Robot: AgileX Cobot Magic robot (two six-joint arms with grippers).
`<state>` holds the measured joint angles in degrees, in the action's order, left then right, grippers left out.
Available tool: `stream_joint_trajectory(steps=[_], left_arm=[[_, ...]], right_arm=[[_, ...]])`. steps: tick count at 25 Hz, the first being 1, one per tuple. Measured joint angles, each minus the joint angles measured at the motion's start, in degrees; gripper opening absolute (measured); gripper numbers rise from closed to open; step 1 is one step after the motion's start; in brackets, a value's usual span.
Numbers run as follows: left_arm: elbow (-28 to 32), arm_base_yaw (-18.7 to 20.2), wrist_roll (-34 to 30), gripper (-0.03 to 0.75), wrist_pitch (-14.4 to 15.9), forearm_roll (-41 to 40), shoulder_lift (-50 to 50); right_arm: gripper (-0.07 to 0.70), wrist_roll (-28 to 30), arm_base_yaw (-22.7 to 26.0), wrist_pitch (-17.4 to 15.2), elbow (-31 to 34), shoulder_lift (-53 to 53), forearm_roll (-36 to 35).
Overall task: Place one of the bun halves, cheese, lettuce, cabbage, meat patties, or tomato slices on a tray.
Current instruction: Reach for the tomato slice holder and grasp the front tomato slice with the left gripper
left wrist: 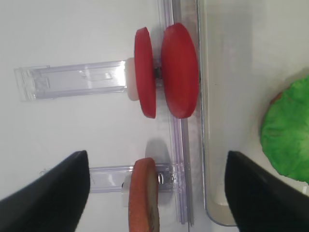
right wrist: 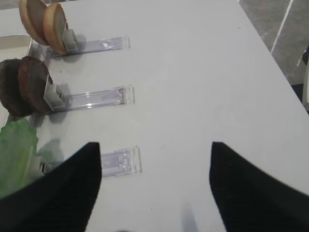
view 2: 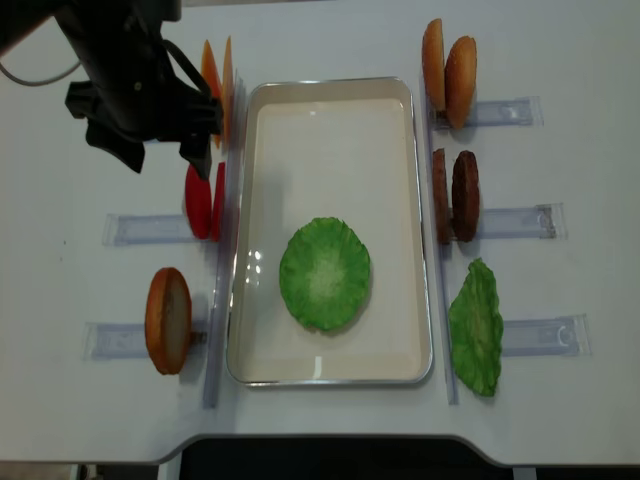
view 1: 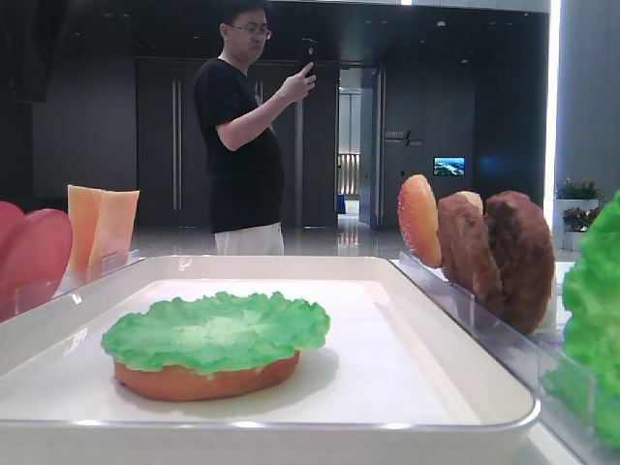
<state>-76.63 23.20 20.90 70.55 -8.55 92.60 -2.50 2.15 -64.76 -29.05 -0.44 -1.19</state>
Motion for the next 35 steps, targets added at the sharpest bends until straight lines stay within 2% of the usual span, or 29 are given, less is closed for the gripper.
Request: stream_joint_trajectory(steps=[4,7,16,27,35], left_arm=[[0.0,0.0,1.23,0.671,-0.05,0.66,0.0],[-0.06,0.0,1.66,0.671,-1.37,1.09,0.27],[-0.29,0.0,1.66,0.664,-2.35,2.57,5.19],[-0.98,0.49,1.66,0.664,-6.98,3.52,9.31],[-5.83,2.49,1.83,0.648,-6.49,4.33,13.19]], right_arm=[[0.458,0.0,0.0,0.0,0.0,0.0,0.0],[0.458,0.0,0.0,0.0,0.0,0.0,0.0],[0.458,0.0,0.0,0.0,0.0,0.0,0.0],[0.458,0.0,0.0,0.0,0.0,0.0,0.0],[0.458,0.0,0.0,0.0,0.0,0.0,0.0]])
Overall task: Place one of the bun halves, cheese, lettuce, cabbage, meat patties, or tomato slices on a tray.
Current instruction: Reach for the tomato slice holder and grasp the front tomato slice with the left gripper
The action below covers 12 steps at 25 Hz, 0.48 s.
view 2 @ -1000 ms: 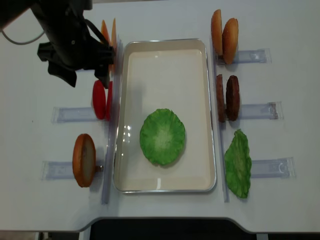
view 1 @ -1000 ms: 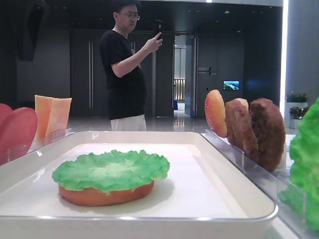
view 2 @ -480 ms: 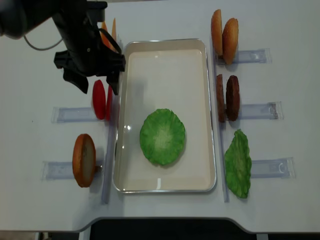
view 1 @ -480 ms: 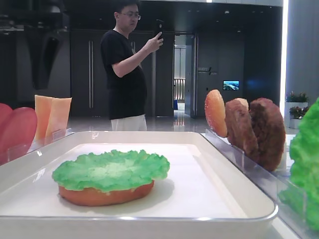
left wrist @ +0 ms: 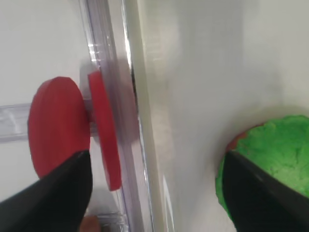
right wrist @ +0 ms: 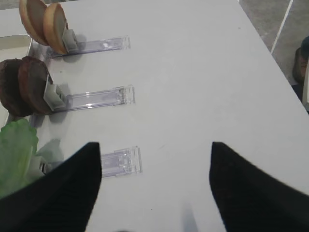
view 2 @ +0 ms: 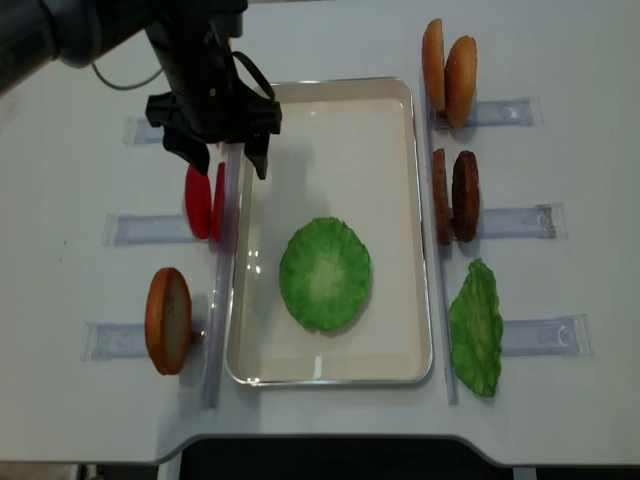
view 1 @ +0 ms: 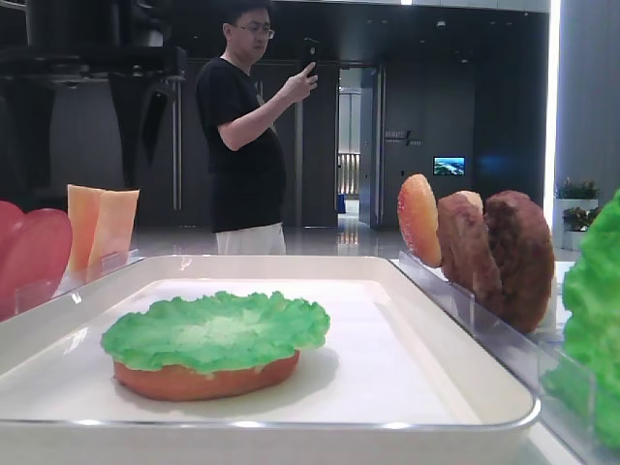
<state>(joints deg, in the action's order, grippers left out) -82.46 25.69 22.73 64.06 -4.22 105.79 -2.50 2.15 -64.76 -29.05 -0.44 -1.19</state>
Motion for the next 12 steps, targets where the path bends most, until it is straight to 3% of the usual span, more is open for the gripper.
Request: stream_joint_trajectory(steps=[5,12], left_arm=[[-0.33,0.07,-0.05,0.632,3.04,-0.87,0.8],[-0.34,0.07,-0.16,0.631,2.86,-1.84,0.8]], right_arm=[[0.458,0.0,0.0,0.0,0.0,0.0,0.0],[0.458,0.0,0.0,0.0,0.0,0.0,0.0]])
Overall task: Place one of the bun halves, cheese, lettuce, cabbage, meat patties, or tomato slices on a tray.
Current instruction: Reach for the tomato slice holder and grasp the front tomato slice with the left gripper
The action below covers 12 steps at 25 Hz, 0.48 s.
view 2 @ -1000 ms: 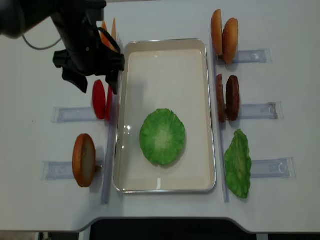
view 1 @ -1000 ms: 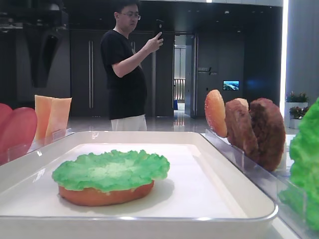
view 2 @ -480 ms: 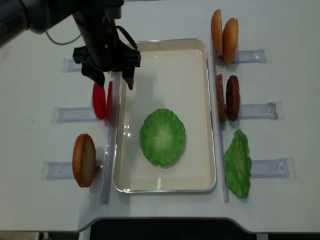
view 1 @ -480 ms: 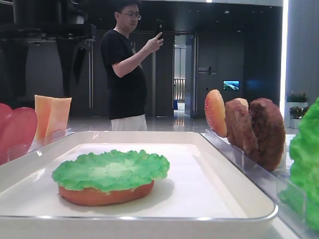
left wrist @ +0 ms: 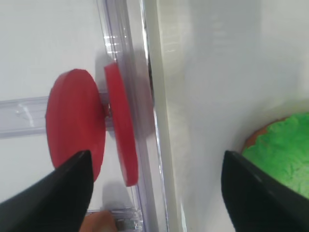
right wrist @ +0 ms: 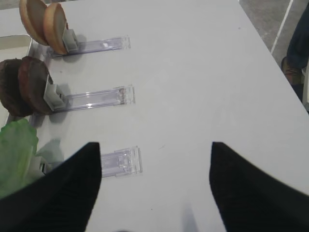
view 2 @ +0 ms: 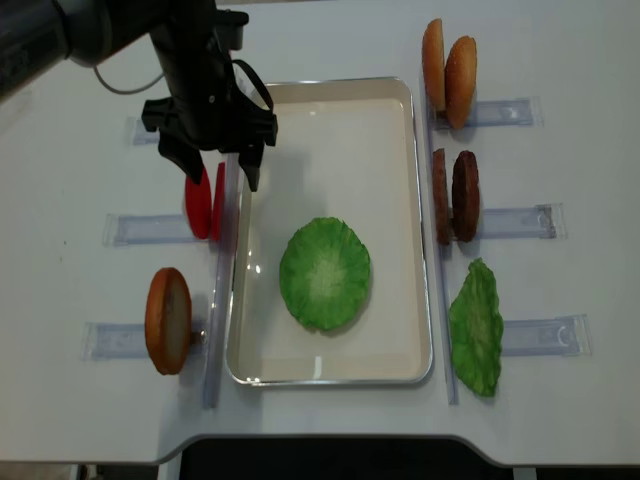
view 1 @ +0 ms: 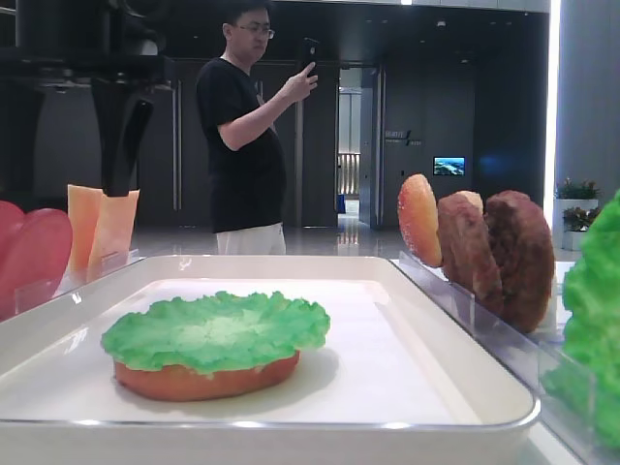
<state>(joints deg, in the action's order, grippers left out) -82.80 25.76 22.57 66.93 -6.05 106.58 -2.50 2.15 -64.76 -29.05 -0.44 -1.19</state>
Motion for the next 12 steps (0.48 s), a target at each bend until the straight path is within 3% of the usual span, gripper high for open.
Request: stream_joint_trajectory(steps=[12], left_arm=[[-0.05,0.0,-0.68,0.624,-0.49,0.05,2.6]], right_arm=[[0.458,0.0,0.0,0.0,0.0,0.0,0.0]])
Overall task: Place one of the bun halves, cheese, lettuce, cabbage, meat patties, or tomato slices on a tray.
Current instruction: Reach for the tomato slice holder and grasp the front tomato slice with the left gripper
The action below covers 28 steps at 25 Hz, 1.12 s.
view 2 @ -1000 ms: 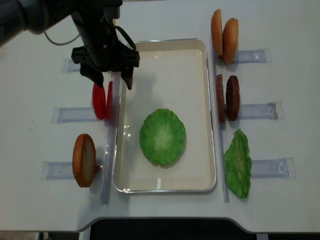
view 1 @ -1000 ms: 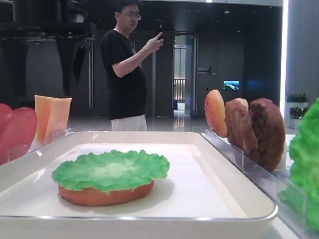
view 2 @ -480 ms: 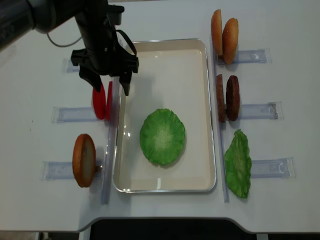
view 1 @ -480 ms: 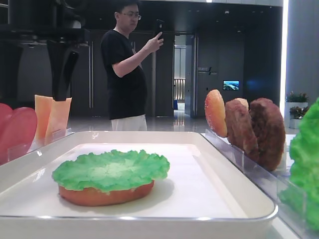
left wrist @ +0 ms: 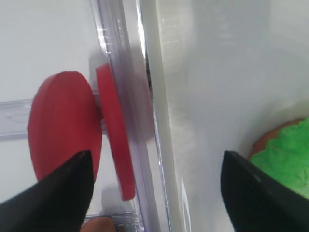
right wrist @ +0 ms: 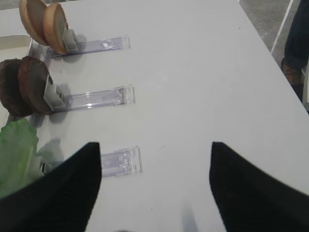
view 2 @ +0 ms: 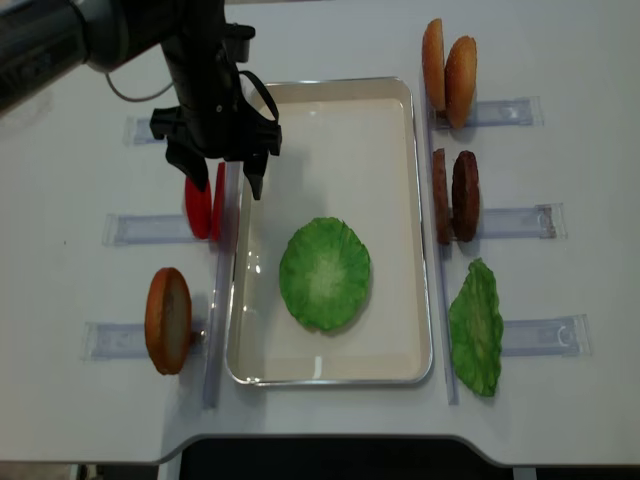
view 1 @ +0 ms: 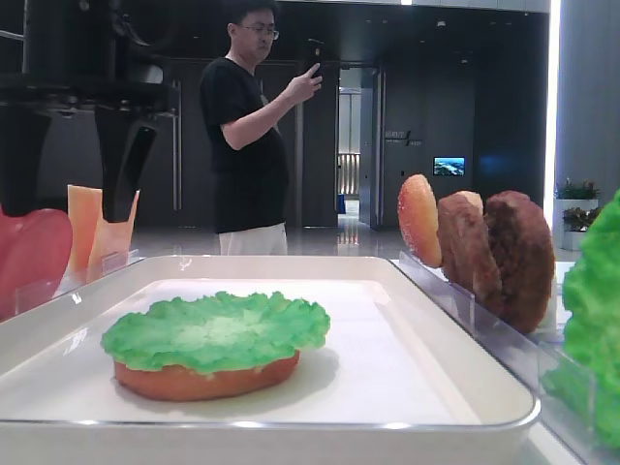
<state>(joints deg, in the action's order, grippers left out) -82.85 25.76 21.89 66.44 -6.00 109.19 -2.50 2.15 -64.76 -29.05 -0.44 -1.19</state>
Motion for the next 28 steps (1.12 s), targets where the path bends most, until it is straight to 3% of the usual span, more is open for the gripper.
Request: stream_joint_trajectory(steps=[15,28], left_arm=[[-0.06,0.0,-1.27,0.615,-0.55,0.04,3.13],[-0.06,0.0,-1.66,0.391,1.92,-2.13,3.13]], right_arm=[[0.458,0.0,0.0,0.0,0.0,0.0,0.0],[0.458,0.0,0.0,0.0,0.0,-0.01,0.0]])
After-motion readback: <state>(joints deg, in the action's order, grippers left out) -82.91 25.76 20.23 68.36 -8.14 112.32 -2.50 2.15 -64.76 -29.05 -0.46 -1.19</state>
